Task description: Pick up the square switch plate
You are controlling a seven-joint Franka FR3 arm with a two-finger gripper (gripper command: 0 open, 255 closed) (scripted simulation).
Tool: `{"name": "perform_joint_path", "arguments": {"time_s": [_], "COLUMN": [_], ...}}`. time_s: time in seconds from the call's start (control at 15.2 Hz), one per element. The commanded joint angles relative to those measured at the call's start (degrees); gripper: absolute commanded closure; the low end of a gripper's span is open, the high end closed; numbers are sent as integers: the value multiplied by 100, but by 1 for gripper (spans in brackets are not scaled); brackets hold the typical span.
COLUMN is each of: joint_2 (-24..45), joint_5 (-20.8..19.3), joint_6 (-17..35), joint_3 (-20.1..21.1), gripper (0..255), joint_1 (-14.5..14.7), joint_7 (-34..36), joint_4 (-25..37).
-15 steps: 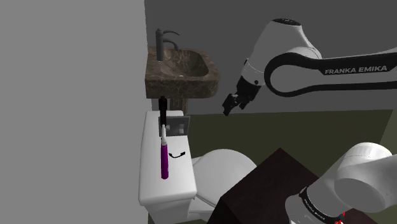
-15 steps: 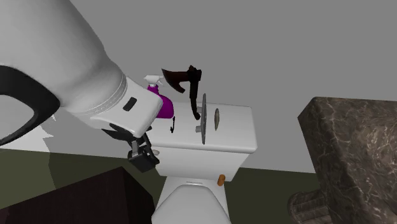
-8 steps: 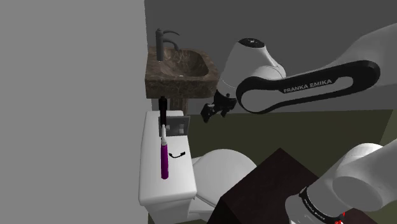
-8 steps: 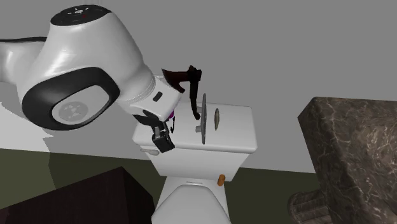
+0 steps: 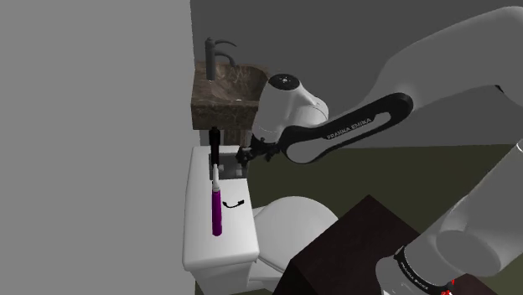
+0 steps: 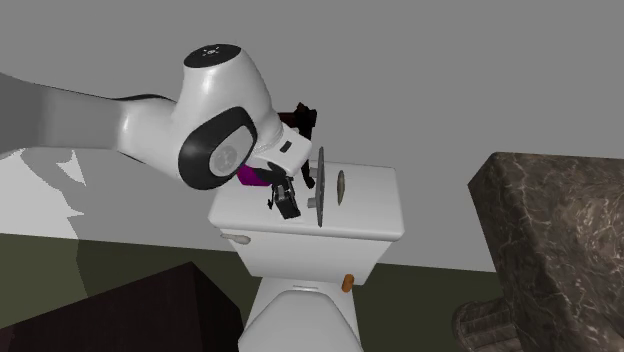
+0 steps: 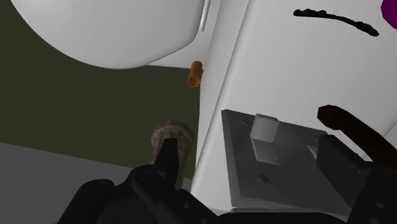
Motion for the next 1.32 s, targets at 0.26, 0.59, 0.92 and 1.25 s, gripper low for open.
{"name": "perform_joint_path", "arguments": {"time_s": [0.26, 0.59, 0.92, 1.25], "joint_2": [1346, 1633, 1723, 1728], "joint_5": [-1272, -1581, -1679, -1681], "joint_6": [77, 330, 409, 408], "joint_3": [-308, -470, -525, -526], "gripper": [0, 0, 255, 255], "joint_1": [483, 598, 637, 638], "joint_7": [1334, 1592, 1676, 1677], "joint_4": [973, 958, 954, 960]}}
